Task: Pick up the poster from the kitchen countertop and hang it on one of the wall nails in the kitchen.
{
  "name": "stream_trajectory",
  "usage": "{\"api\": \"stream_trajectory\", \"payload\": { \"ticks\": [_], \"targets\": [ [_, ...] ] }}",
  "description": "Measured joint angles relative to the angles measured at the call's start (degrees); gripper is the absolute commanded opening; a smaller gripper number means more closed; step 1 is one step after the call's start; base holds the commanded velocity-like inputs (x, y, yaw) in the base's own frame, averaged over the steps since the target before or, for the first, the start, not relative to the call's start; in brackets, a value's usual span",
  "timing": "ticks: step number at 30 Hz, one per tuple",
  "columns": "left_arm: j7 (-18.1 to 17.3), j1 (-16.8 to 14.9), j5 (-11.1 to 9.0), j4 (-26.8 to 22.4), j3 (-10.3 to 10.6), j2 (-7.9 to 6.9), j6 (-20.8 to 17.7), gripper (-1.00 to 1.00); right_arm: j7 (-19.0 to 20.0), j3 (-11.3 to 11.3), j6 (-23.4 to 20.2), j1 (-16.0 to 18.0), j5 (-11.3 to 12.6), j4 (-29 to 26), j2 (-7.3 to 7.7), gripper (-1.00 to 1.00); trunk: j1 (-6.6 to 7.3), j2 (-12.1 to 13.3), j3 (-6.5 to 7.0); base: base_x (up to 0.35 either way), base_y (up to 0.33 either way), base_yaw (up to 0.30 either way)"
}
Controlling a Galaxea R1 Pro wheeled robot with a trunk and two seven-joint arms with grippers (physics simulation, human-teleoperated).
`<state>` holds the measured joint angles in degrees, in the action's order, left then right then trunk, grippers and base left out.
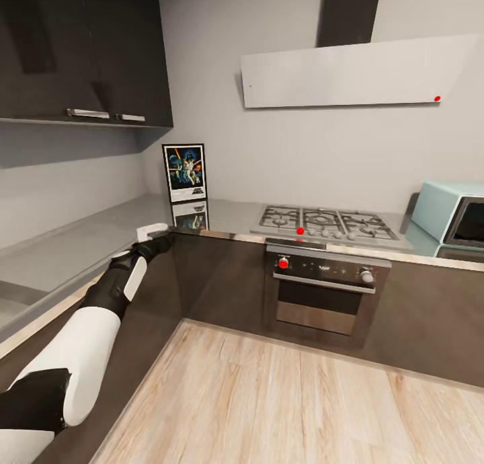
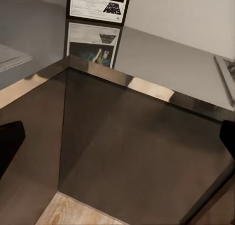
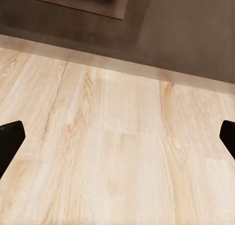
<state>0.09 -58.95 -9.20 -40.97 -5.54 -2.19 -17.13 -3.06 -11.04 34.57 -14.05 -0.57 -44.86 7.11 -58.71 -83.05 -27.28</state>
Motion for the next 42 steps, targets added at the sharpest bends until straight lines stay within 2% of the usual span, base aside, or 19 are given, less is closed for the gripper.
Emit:
{"api": "stream_trajectory", "payload": {
  "ticks": [26,35,42],
  "targets": [
    [0.0,0.0,0.0,-0.2,-0.1,-0.09,0.4,1.0,0.0,0.0,0.0,0.0,0.0,0.0,0.04,1.0,0.02,0.0,0.0,0.315,0.0,0.0],
    [0.1,0.0,0.1,-0.5,-0.1,-0.1,0.0,1.0,0.0,0.0,0.0,0.0,0.0,0.1,0.03,1.0,-0.01,0.0,0.0,0.114,0.0,0.0],
    [0.1,0.0,0.1,-0.8,0.0,-0.1,-0.1,1.0,0.0,0.0,0.0,0.0,0.0,0.1,0.03,1.0,0.02,0.0,0.0,0.297,0.013,0.0]
  ]
}}
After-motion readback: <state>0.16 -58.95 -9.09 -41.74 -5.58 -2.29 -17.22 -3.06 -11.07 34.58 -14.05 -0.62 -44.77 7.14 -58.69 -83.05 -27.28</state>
